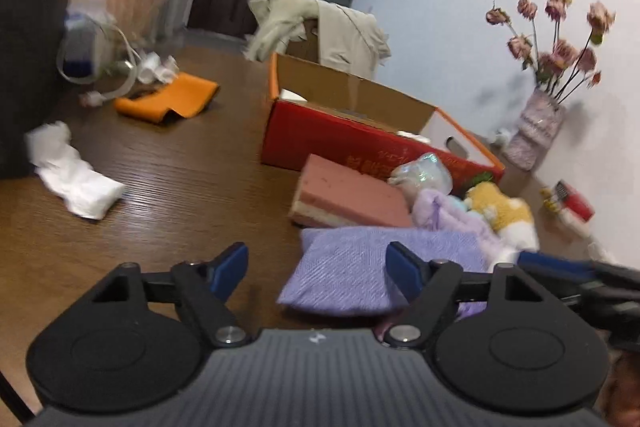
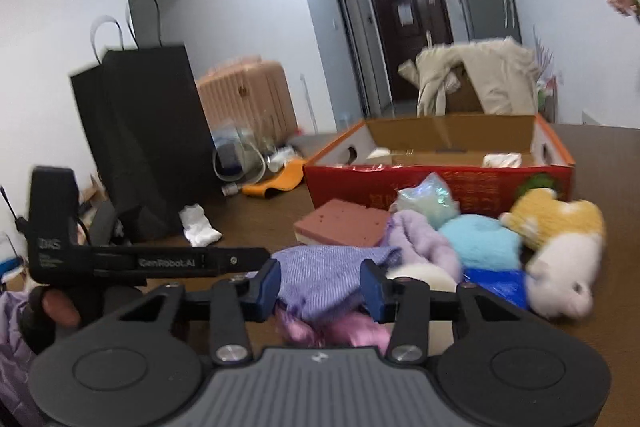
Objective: Organize soft objects
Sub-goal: 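Return to the pile and grasp the lavender cloth with both tools, then carry the lavender cloth into the cardboard box and open both tools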
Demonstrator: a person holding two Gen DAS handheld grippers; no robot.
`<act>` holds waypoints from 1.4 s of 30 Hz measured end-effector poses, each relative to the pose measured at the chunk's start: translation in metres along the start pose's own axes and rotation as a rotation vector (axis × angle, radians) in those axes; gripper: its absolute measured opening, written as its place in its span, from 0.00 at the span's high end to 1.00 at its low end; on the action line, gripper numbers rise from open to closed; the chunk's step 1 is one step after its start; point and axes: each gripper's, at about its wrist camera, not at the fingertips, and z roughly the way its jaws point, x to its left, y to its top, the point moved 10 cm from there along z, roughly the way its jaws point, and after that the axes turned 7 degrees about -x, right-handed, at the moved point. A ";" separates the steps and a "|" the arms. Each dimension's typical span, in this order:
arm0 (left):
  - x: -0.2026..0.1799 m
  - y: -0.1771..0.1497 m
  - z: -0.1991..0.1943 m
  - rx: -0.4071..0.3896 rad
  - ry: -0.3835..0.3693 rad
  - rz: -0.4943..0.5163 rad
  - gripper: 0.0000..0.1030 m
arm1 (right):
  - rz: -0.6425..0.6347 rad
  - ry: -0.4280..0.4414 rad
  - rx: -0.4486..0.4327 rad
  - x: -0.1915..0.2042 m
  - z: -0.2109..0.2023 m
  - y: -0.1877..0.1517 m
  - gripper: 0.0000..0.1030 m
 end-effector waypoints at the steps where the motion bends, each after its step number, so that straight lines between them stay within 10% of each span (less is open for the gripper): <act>1: 0.001 -0.001 0.005 0.022 -0.041 -0.026 0.25 | -0.020 -0.022 0.045 0.000 0.014 -0.002 0.58; 3: 0.002 -0.009 0.016 0.089 -0.112 -0.097 0.25 | -0.061 -0.069 0.099 0.000 0.033 -0.006 0.53; 7: 0.010 -0.012 0.019 0.105 -0.175 -0.169 0.68 | -0.056 -0.094 0.148 -0.006 0.048 -0.017 0.44; 11: 0.003 -0.006 0.007 0.063 -0.212 -0.133 0.84 | -0.050 -0.096 0.144 -0.009 0.048 -0.019 0.45; 18: -0.009 -0.015 -0.023 0.038 -0.187 -0.083 0.92 | -0.053 -0.052 0.123 0.002 0.043 -0.021 0.79; 30: -0.052 0.033 -0.084 -0.122 -0.183 0.008 0.93 | -0.063 0.005 -0.090 0.020 -0.023 0.032 0.87; 42: -0.066 0.146 0.011 -0.154 -0.144 0.068 0.93 | -0.174 -0.002 -0.143 -0.023 0.039 0.145 0.89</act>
